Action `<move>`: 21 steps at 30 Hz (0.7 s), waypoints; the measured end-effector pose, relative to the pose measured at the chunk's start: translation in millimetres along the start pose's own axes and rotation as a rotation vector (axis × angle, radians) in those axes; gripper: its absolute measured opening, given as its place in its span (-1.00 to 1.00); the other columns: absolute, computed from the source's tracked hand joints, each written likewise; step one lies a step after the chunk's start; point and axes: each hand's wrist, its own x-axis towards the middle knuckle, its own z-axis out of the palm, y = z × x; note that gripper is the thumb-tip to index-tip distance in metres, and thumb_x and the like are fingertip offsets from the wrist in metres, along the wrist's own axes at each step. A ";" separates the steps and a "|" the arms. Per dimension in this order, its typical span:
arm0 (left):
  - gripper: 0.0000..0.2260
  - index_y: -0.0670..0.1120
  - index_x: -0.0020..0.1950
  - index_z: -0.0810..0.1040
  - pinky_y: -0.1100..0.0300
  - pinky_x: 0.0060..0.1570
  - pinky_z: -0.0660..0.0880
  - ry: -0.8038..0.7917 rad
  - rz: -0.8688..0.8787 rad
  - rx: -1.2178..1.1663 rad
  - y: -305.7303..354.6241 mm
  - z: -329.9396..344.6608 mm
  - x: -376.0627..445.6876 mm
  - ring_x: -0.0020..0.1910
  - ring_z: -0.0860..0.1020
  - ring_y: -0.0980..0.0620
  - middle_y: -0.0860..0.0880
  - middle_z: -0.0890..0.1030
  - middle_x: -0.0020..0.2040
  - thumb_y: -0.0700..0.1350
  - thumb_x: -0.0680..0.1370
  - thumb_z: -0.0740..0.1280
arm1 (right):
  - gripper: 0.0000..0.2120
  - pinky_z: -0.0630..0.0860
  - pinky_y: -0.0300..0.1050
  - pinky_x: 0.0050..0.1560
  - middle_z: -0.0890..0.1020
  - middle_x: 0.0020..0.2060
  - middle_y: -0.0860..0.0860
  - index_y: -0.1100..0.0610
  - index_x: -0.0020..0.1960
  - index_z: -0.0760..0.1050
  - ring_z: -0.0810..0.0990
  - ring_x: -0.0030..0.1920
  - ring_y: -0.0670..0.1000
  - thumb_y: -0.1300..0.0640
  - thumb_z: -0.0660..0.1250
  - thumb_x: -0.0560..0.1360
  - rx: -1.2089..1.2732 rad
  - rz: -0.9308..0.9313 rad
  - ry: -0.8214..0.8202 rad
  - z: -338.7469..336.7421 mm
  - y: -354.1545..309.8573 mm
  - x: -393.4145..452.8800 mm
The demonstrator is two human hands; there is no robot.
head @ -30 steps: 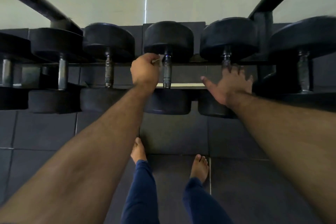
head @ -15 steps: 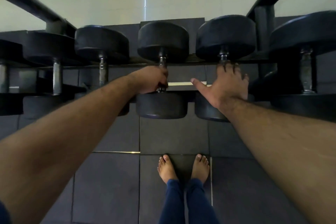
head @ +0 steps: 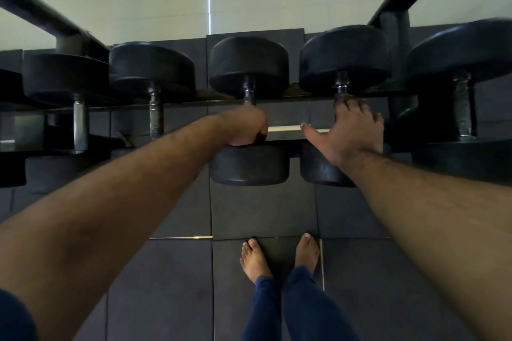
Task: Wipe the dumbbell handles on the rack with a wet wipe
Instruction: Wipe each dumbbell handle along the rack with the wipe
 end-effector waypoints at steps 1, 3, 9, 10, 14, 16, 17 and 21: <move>-0.78 0.00 0.15 0.72 0.00 0.23 0.56 -0.056 -0.010 -0.091 -1.0 -2.8 -3.9 0.10 0.62 -0.06 -0.04 0.67 0.09 -0.21 0.57 0.38 | 0.12 0.26 0.38 0.56 0.35 0.63 0.12 0.11 0.65 0.30 0.28 0.62 0.23 -0.68 0.04 0.39 -0.001 -0.001 0.010 0.4 0.0 -0.1; -0.72 0.02 0.15 0.75 0.04 0.23 0.58 0.007 -0.075 -0.183 -2.6 -10.6 -2.0 0.11 0.65 -0.06 -0.02 0.71 0.10 -0.27 0.56 0.37 | 0.13 0.26 0.37 0.56 0.36 0.62 0.12 0.12 0.64 0.30 0.28 0.62 0.23 -0.68 0.04 0.39 -0.010 0.002 0.015 1.3 0.2 0.0; -0.75 -0.09 0.19 0.71 -0.03 0.27 0.54 0.143 -0.130 0.143 16.0 -8.8 2.3 0.16 0.62 -0.19 -0.13 0.68 0.16 -0.27 0.61 0.31 | 0.13 0.28 0.38 0.56 0.38 0.61 0.14 0.12 0.65 0.30 0.31 0.61 0.24 -0.68 0.03 0.39 -0.004 0.004 0.025 -0.2 -0.8 -1.0; -0.76 -0.08 0.20 0.71 0.01 0.26 0.54 0.095 -0.092 0.077 16.5 -7.0 -2.5 0.17 0.62 -0.17 -0.11 0.68 0.17 -0.26 0.60 0.33 | 0.13 0.28 0.38 0.56 0.38 0.61 0.14 0.12 0.65 0.30 0.32 0.61 0.24 -0.68 0.03 0.39 -0.006 0.002 0.022 -0.4 -0.4 -0.7; -0.75 0.01 0.10 0.77 0.19 0.07 0.52 0.008 -0.084 -0.305 -5.7 -5.6 -23.7 0.09 0.65 0.01 0.02 0.72 0.07 -0.26 0.54 0.41 | 0.13 0.25 0.39 0.57 0.37 0.62 0.14 0.12 0.66 0.28 0.29 0.62 0.24 -0.68 0.03 0.39 0.007 0.003 0.002 -0.2 0.7 -0.8; -0.72 -0.03 0.05 0.79 0.23 0.11 0.56 0.220 -0.158 -0.465 -18.8 -2.4 -29.8 0.04 0.68 0.04 0.01 0.75 0.01 -0.33 0.50 0.40 | 0.13 0.26 0.39 0.56 0.37 0.61 0.14 0.13 0.66 0.29 0.28 0.62 0.24 -0.67 0.04 0.39 0.007 0.005 0.009 -0.1 0.5 0.4; -0.75 -0.06 0.05 0.78 0.26 0.11 0.53 0.400 -0.209 -0.492 -23.7 0.7 -29.4 0.04 0.68 0.00 -0.02 0.75 0.02 -0.31 0.50 0.39 | 0.13 0.26 0.39 0.56 0.38 0.61 0.14 0.13 0.65 0.29 0.28 0.62 0.24 -0.67 0.04 0.39 0.007 0.005 0.010 -0.3 -0.2 0.4; -0.68 -0.16 0.06 0.74 -0.04 0.03 0.59 0.758 -0.324 -0.334 -22.9 11.8 -11.9 0.03 0.63 -0.25 -0.17 0.67 0.06 -0.06 0.55 0.24 | 0.13 0.27 0.40 0.56 0.38 0.61 0.13 0.13 0.66 0.28 0.28 0.63 0.23 -0.66 0.06 0.39 0.009 0.013 0.012 -1.2 -2.5 -0.4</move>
